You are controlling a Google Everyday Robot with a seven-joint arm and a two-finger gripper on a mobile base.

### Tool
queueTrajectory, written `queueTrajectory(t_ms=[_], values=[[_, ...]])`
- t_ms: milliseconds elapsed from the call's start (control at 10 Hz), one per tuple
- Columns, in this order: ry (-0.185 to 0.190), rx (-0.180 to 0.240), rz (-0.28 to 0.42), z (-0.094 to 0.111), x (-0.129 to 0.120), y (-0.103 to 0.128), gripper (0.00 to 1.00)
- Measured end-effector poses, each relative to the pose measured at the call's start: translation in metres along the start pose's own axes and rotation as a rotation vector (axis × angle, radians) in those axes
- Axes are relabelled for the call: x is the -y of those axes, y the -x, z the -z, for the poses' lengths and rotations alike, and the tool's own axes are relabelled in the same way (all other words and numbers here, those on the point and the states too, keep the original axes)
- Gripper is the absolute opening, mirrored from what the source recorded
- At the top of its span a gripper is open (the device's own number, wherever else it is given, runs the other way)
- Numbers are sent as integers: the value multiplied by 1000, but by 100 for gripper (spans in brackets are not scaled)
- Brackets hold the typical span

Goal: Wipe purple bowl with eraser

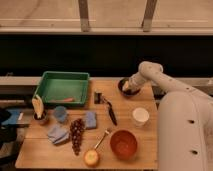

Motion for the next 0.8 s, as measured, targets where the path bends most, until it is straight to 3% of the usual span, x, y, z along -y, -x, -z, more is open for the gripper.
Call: queueTrajectory(t_ms=[200, 800], values=[[-1, 15, -1, 8, -1, 0, 2], [23, 81, 6, 59, -15, 0, 0]])
